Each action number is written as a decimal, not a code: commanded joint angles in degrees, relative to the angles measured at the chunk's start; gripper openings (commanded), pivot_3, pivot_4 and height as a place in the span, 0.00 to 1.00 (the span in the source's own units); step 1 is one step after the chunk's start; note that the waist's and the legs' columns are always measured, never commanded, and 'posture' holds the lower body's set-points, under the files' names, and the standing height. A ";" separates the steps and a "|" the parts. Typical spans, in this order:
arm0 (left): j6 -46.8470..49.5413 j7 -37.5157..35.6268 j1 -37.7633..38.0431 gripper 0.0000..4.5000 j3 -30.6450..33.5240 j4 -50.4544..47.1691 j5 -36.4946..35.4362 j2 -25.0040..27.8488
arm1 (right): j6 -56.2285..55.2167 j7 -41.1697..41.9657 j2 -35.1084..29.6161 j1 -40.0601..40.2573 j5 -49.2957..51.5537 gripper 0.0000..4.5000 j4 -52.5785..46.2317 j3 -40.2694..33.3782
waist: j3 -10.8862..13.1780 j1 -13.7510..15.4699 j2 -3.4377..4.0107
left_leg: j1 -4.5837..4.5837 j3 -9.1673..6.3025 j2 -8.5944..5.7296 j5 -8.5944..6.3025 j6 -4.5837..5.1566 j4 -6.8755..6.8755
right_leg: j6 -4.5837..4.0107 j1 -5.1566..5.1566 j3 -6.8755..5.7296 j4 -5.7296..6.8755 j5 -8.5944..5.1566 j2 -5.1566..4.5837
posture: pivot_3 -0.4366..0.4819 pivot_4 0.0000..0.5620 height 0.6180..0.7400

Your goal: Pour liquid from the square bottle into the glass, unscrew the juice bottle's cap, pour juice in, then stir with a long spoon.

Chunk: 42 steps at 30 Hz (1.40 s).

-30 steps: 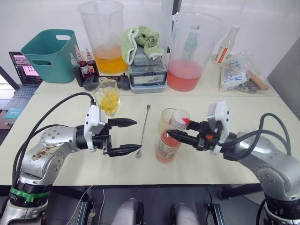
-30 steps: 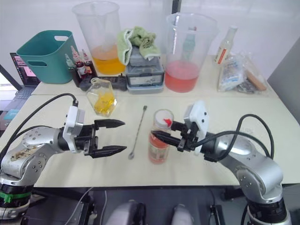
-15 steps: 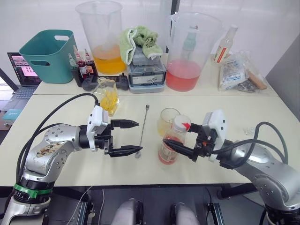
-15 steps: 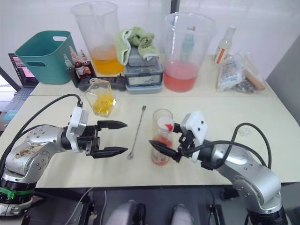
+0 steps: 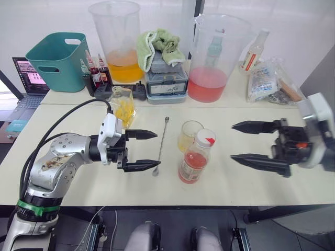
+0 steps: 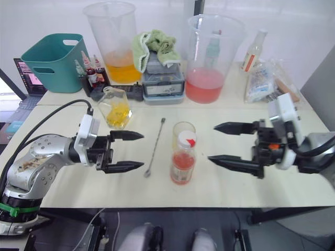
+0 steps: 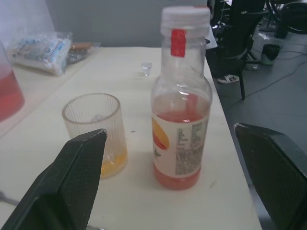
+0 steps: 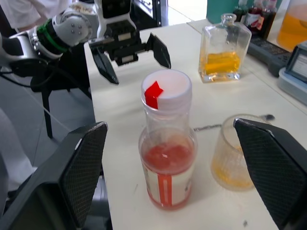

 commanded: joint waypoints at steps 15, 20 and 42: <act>9.34 5.19 -17.32 1.00 -13.82 4.80 5.36 -11.92 | 2.58 -2.34 -0.34 10.88 1.49 0.99 -7.86 -11.58 | 0.03 0.39 -0.04 | -0.04 -0.02 -0.03 0.11 -0.16 0.08 | 0.04 0.05 0.02 0.05 0.02 -0.03 | 0.48 0.27 0.99; 11.74 4.53 -18.55 1.00 -14.45 5.43 4.19 -14.94 | 3.33 -4.97 0.26 12.60 2.90 0.99 -9.57 -13.58 | 0.03 0.59 -0.04 | -0.04 -0.04 -0.03 0.11 -0.15 0.11 | 0.04 0.07 0.02 0.04 0.02 -0.04 | 0.48 0.27 0.99; 11.80 3.01 -20.08 0.53 -16.83 5.39 6.24 -19.16 | 1.69 -11.97 1.16 9.42 6.30 1.00 -11.72 -9.84 | 0.03 0.51 -0.05 | -0.04 -0.09 -0.03 0.03 -0.01 0.17 | 0.04 0.11 0.02 0.02 0.01 -0.02 | 0.48 0.27 0.99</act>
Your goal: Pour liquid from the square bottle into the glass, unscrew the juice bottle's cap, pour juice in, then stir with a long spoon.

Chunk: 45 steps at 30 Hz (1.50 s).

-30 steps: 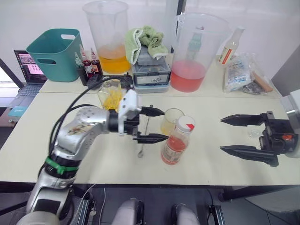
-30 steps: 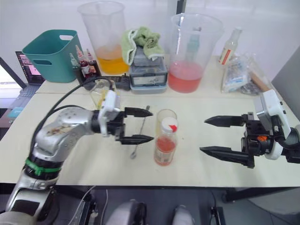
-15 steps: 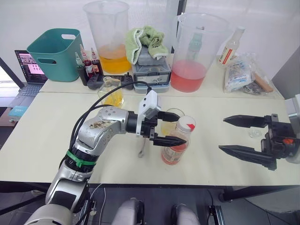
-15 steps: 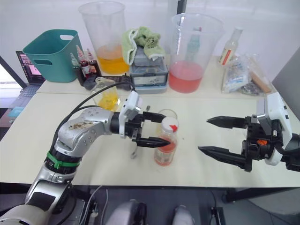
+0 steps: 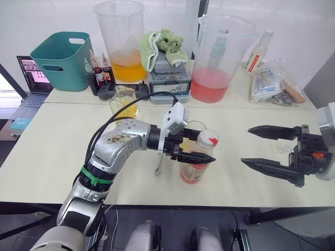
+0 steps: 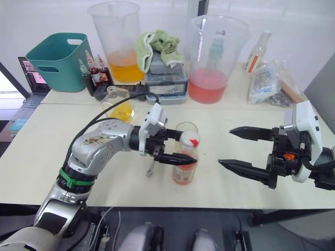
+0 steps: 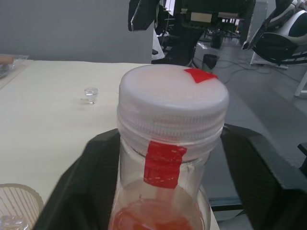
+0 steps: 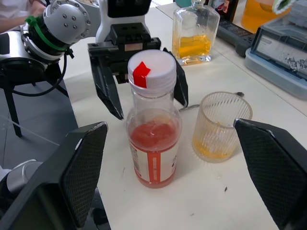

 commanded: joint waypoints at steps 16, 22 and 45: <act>-0.32 -1.15 -0.74 0.37 0.09 -2.12 0.65 1.94 | -3.11 -9.24 3.02 -11.80 2.62 1.00 -2.43 12.23 | 0.00 -0.29 0.00 | 0.00 -0.02 0.01 0.05 -0.09 0.01 | 0.00 -0.02 -0.01 0.04 0.00 0.02 | 0.48 0.27 0.99; 0.03 -0.79 -0.49 0.36 0.33 -2.85 0.59 2.53 | -2.30 -14.10 4.89 -15.25 2.73 1.00 -3.53 18.13 | 0.00 -0.40 0.00 | 0.00 0.00 0.02 0.06 -0.09 0.01 | 0.00 -0.04 0.00 0.05 0.00 0.02 | 0.48 0.27 0.99; 0.13 0.26 0.49 0.36 0.08 -4.12 0.93 4.06 | -1.97 -20.28 10.63 -21.06 1.32 0.38 -3.21 26.80 | -0.01 -0.49 0.01 | -0.01 0.04 0.00 0.08 -0.12 0.01 | -0.01 -0.10 0.01 0.13 0.00 0.05 | 0.48 0.27 0.99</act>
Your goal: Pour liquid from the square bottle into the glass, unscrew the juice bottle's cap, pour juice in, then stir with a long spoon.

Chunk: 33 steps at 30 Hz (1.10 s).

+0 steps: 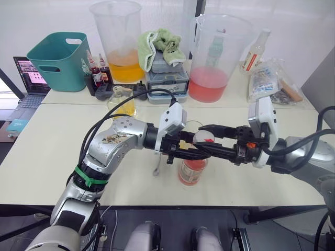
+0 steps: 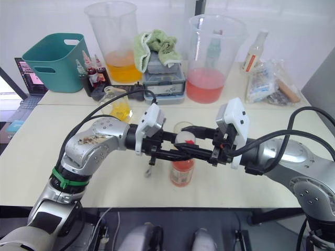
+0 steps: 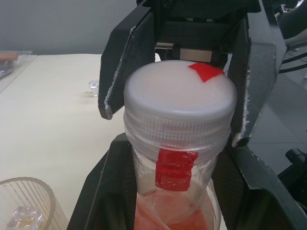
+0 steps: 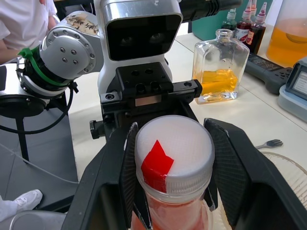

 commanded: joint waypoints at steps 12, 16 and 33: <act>-0.17 -0.49 0.13 0.36 -0.07 0.08 0.44 0.92 | -5.86 21.58 -1.78 -7.43 -7.59 0.38 9.24 5.73 | 0.00 -0.06 0.00 | 0.00 0.00 -0.01 -0.01 0.02 0.00 | 0.00 0.01 0.00 0.00 0.00 0.00 | 0.48 0.27 0.99; 0.17 -0.56 0.62 0.36 0.03 -0.24 0.18 1.39 | -9.37 31.61 -0.78 -12.18 -12.08 0.38 15.30 9.36 | 0.00 -0.30 0.01 | 0.00 0.00 -0.01 -0.11 0.19 0.08 | 0.01 0.00 0.01 0.01 -0.01 0.06 | 0.48 0.27 0.99; 2.09 0.01 2.80 0.36 0.73 -4.18 -1.63 3.33 | -7.35 41.52 0.00 -19.58 -12.47 0.99 20.56 4.33 | -0.01 -0.82 0.01 | -0.03 -0.06 -0.01 -0.03 0.03 0.14 | 0.00 -0.01 -0.03 0.06 0.00 -0.01 | 0.48 0.27 0.99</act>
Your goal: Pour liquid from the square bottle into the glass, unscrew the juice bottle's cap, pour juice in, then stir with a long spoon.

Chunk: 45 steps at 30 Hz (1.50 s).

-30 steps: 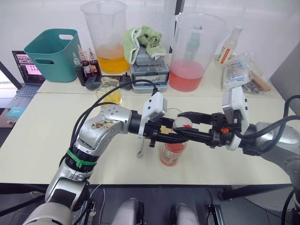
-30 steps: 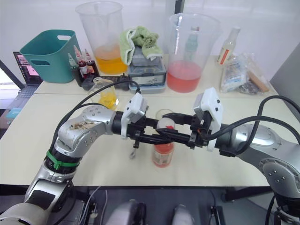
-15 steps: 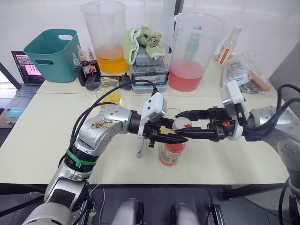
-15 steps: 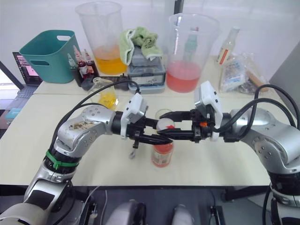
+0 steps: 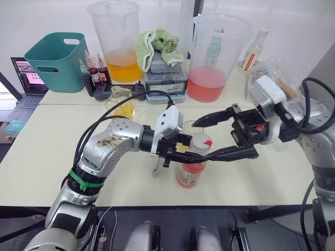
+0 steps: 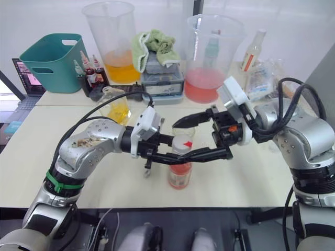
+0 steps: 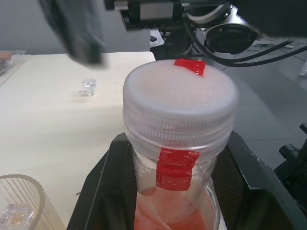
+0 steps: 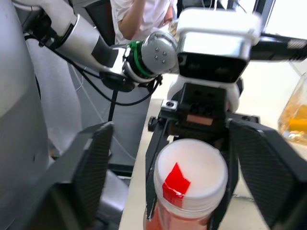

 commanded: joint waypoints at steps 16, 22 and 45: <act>1.41 3.65 2.78 0.36 -0.02 -0.72 -0.04 -0.55 | 13.98 -48.49 -0.32 25.77 23.94 0.99 -29.79 -23.23 | -0.02 0.49 0.00 | 0.02 -0.06 0.08 0.04 -0.10 -0.05 | -0.01 0.07 -0.01 -0.06 0.00 -0.04 | 0.48 0.27 0.99; 2.04 5.45 3.66 0.36 0.09 -1.23 -0.80 -1.87 | 11.51 -54.45 -0.85 26.68 26.17 0.99 -32.16 -20.13 | -0.03 0.81 0.00 | 0.03 0.01 0.08 0.02 -0.04 -0.03 | 0.00 0.07 0.05 -0.07 0.00 -0.01 | 0.48 0.27 0.99; 1.35 6.36 2.70 0.36 -0.85 0.80 0.14 -3.13 | 8.53 -53.99 -1.29 23.04 20.13 0.52 -30.00 -12.75 | -0.03 1.03 0.00 | 0.02 -0.07 0.07 -0.10 0.17 0.20 | 0.02 0.21 0.01 -0.07 -0.02 0.05 | 0.48 0.27 0.99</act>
